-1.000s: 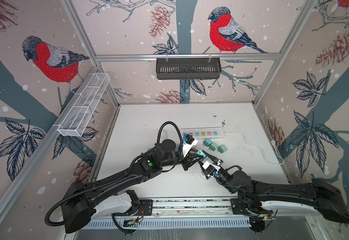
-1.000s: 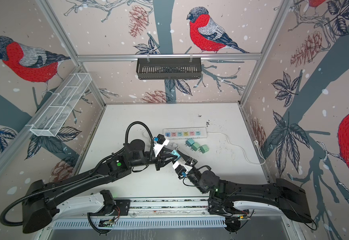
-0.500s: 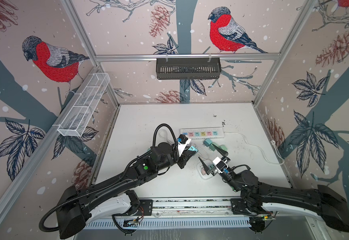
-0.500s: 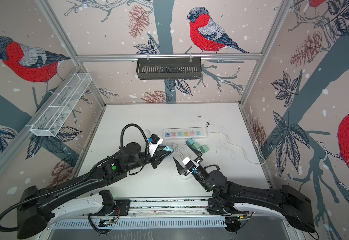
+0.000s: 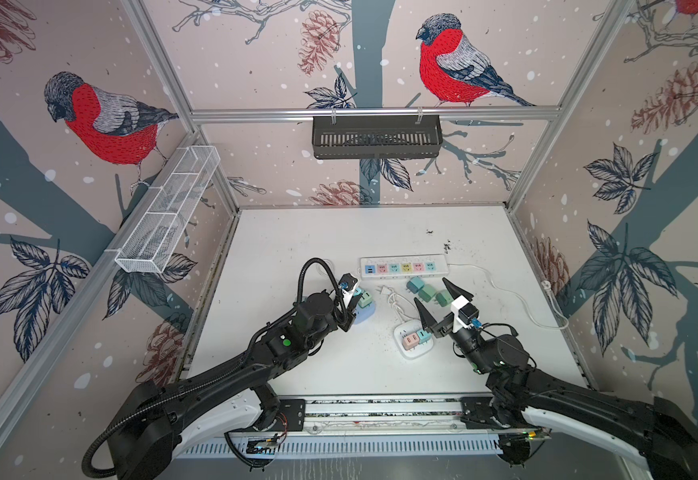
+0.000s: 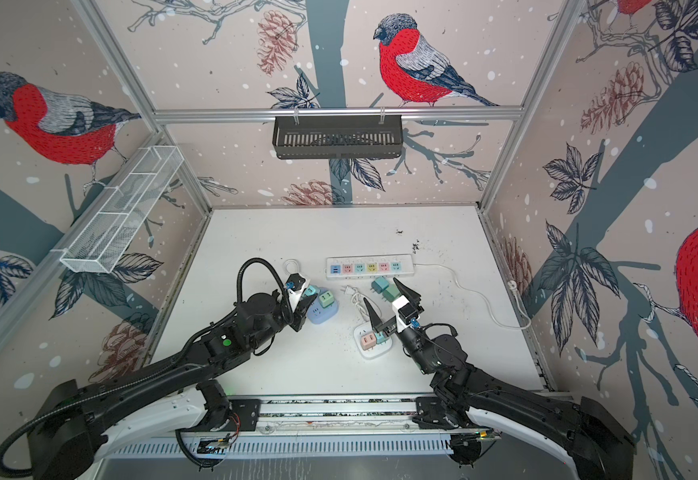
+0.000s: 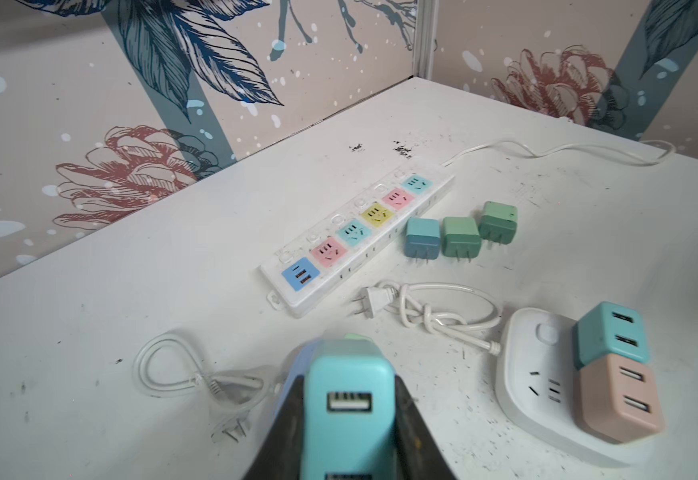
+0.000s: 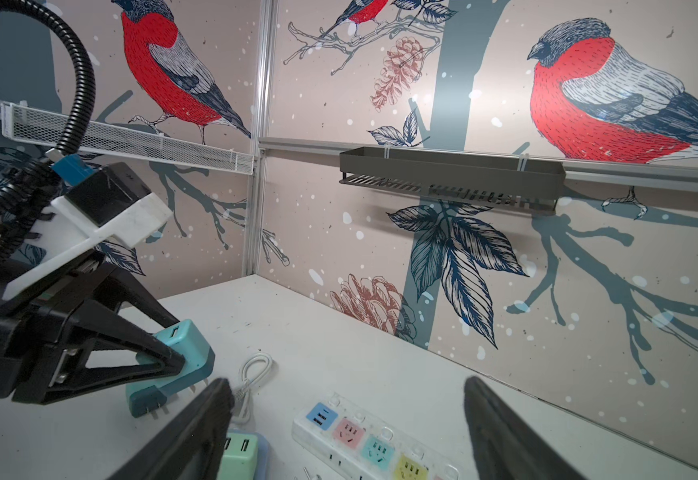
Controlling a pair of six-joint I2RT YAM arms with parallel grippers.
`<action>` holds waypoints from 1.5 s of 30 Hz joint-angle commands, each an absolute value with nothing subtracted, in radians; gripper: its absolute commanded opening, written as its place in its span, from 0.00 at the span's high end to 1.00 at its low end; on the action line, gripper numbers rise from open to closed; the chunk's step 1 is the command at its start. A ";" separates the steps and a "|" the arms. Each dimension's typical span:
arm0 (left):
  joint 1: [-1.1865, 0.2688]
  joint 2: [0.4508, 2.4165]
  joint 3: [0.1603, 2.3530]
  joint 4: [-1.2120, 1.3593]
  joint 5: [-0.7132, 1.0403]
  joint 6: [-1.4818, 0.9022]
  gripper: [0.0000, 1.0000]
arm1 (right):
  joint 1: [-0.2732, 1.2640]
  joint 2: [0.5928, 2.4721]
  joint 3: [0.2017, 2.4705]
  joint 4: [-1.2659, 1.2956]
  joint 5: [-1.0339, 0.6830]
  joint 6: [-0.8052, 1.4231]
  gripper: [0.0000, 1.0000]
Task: Insert the plug
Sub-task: 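Carry the teal adapter with the left gripper over the blue socket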
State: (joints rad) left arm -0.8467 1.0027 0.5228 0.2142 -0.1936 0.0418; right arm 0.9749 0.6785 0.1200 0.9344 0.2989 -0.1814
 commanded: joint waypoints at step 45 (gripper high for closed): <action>-0.746 1.259 0.576 0.156 -0.161 -0.138 1.00 | 0.774 0.648 0.176 0.736 0.352 0.151 0.11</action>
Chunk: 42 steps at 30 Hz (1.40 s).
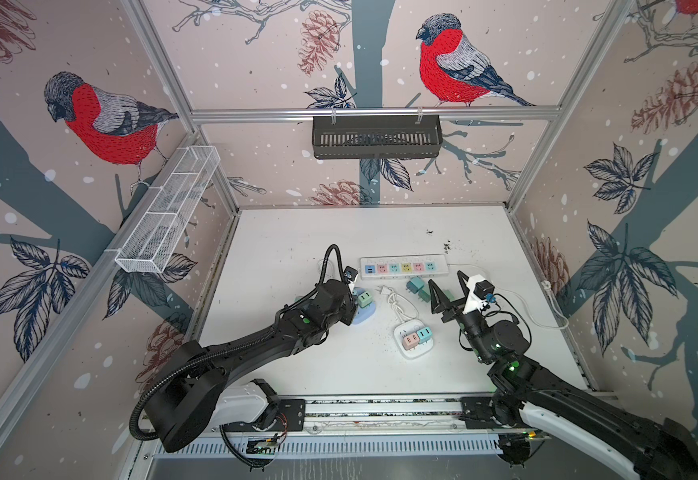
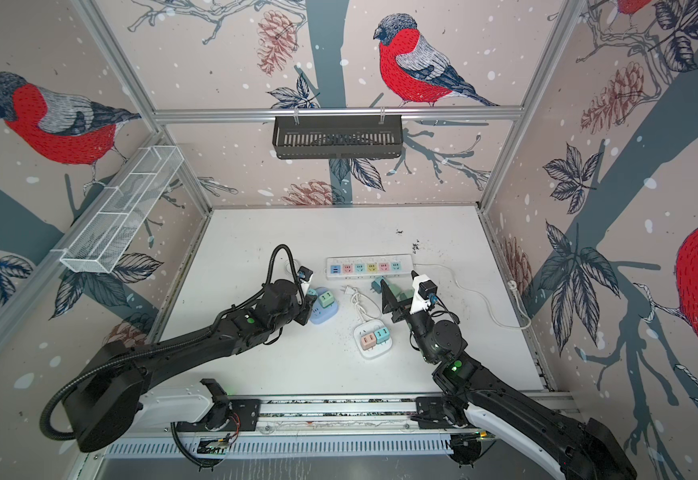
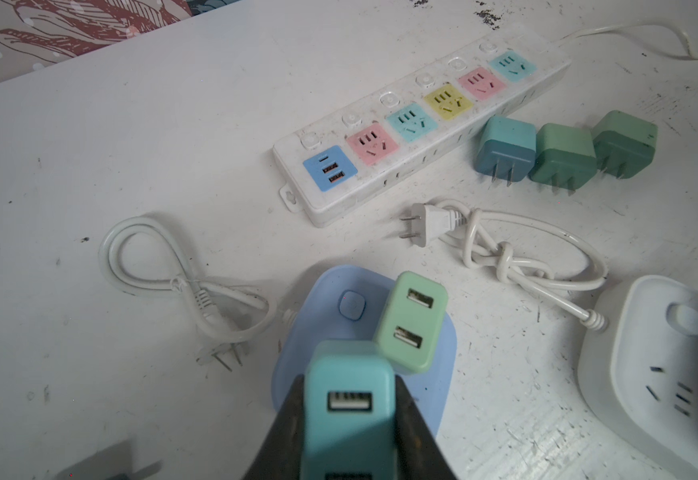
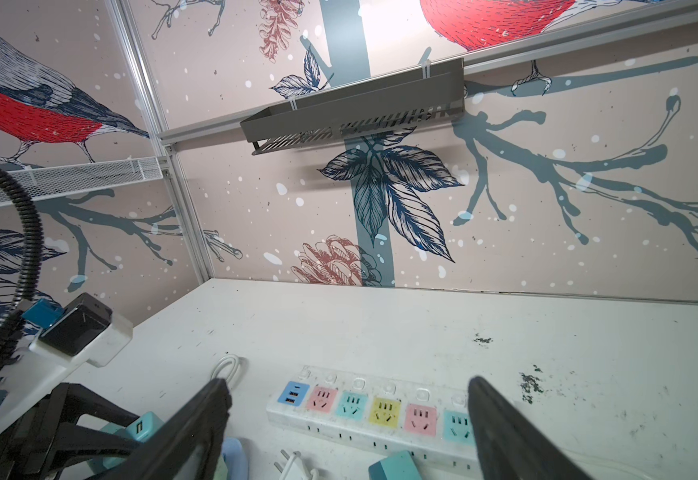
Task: Insert the plug
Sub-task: 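Carry the teal adapter with the left gripper over the blue socket, then lower the teal adapter toward the blue socket beside the green adapter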
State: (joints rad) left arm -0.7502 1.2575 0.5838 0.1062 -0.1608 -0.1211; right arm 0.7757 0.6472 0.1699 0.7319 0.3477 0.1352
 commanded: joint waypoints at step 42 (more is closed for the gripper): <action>-0.684 1.305 0.548 0.190 0.055 -0.054 1.00 | 0.752 0.671 0.182 0.726 0.342 0.179 0.11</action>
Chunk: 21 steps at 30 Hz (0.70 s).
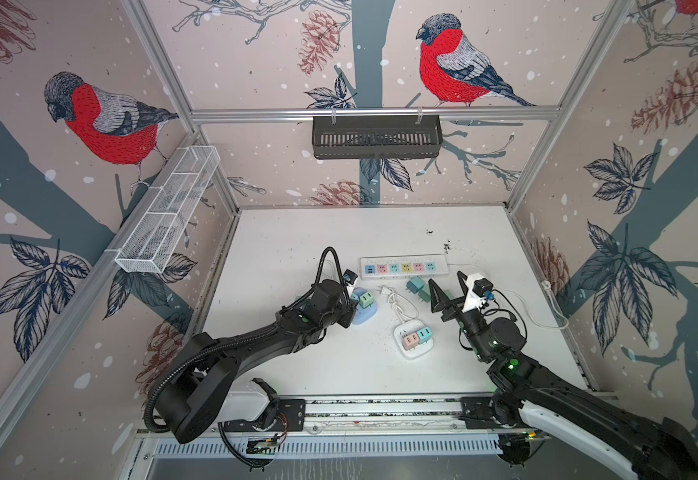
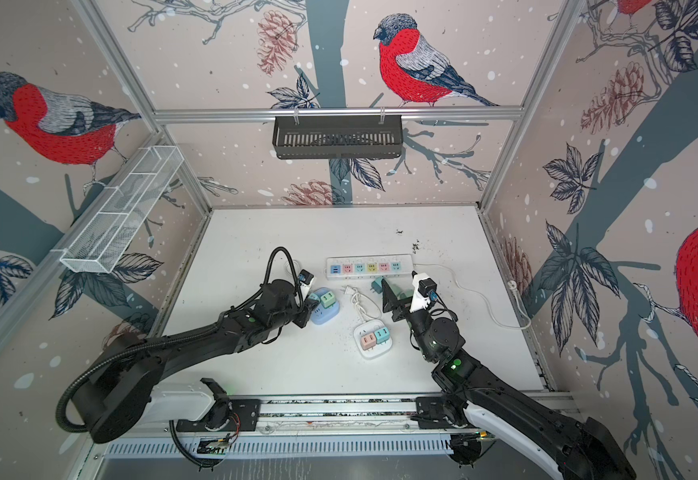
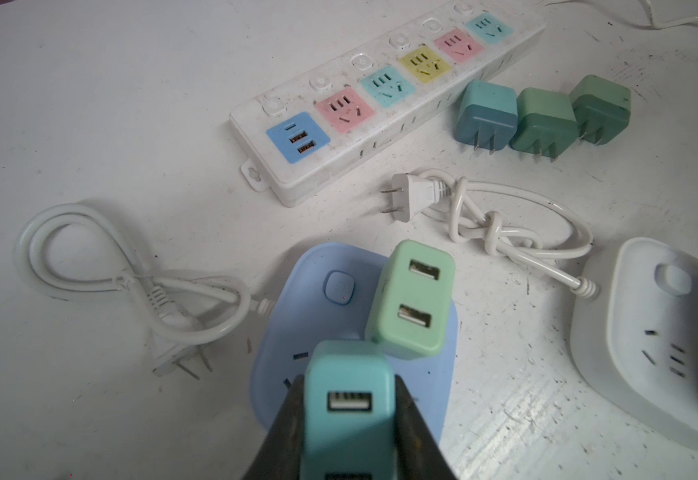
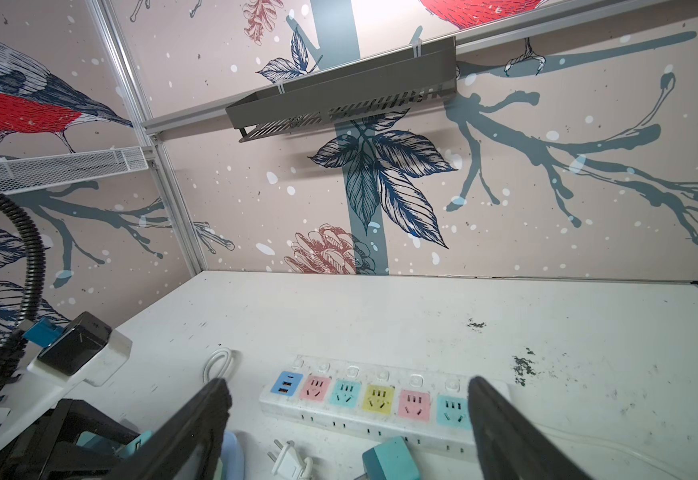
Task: Insert the plug
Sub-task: 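Lower the teal adapter toward the blue socket beside the green adapter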
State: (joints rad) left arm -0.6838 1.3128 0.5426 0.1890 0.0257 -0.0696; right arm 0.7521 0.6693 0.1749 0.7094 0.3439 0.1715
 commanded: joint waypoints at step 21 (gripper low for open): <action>-0.724 1.317 0.575 0.139 -0.030 -0.079 1.00 | 0.740 0.682 0.179 0.726 0.334 0.193 0.11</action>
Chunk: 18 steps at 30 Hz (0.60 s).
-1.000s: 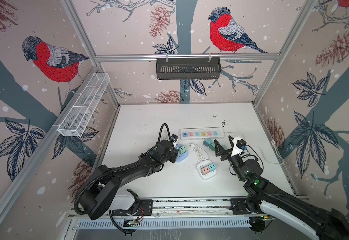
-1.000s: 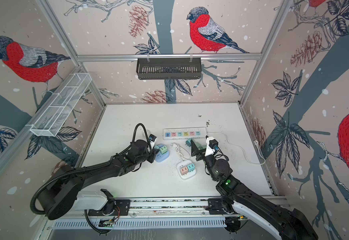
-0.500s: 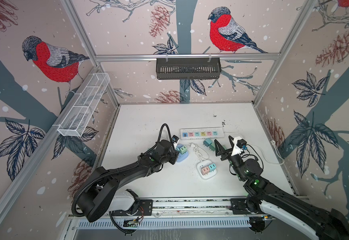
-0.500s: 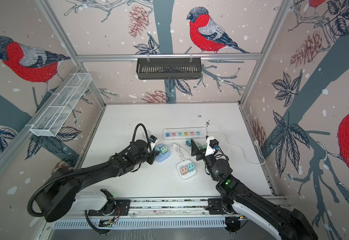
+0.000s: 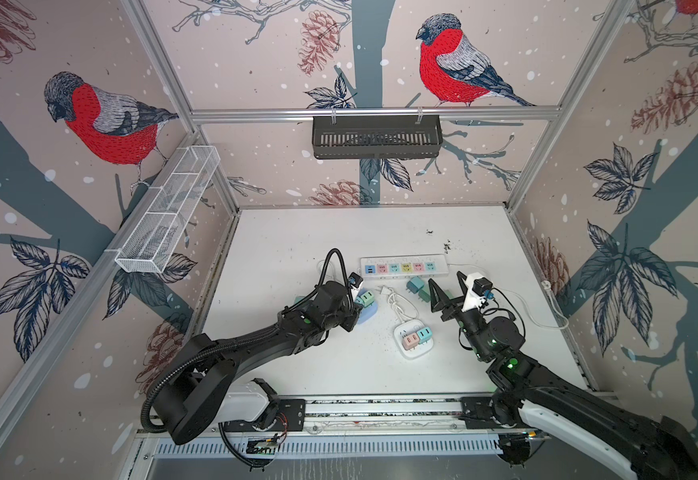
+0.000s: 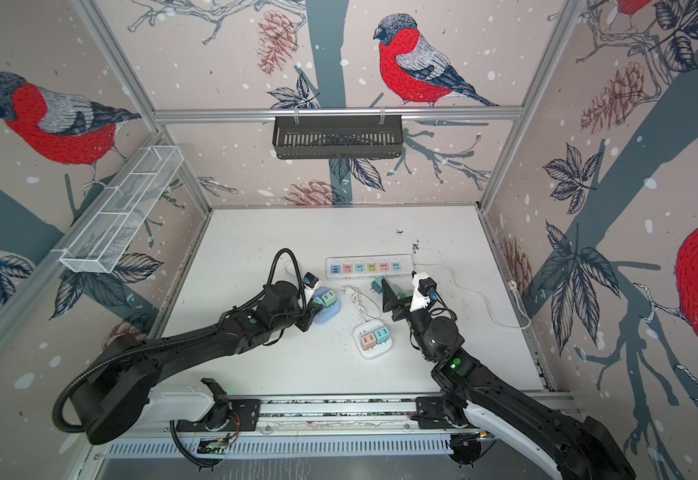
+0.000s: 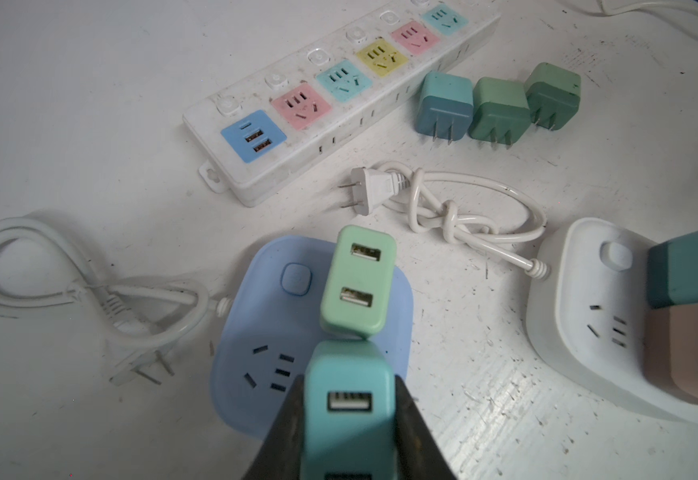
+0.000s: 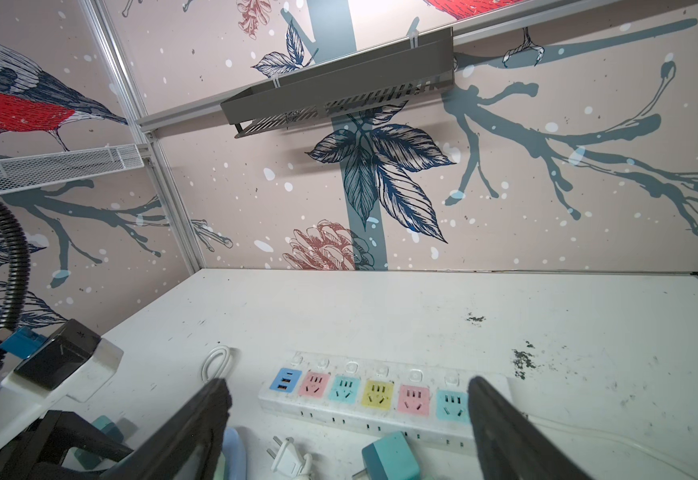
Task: Insert the plug
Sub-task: 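Lower the teal adapter toward the blue socket beside the green adapter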
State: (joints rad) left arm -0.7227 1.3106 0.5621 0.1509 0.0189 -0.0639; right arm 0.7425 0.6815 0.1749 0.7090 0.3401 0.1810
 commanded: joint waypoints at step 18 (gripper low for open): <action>-0.774 1.361 0.600 0.119 0.011 -0.041 1.00 | 0.733 0.678 0.179 0.722 0.328 0.206 0.11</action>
State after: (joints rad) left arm -0.7677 1.3560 0.5919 0.1444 -0.0200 -0.0517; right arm 0.7341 0.6800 0.1749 0.7086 0.3370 0.1883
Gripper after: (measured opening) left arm 0.284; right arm 0.893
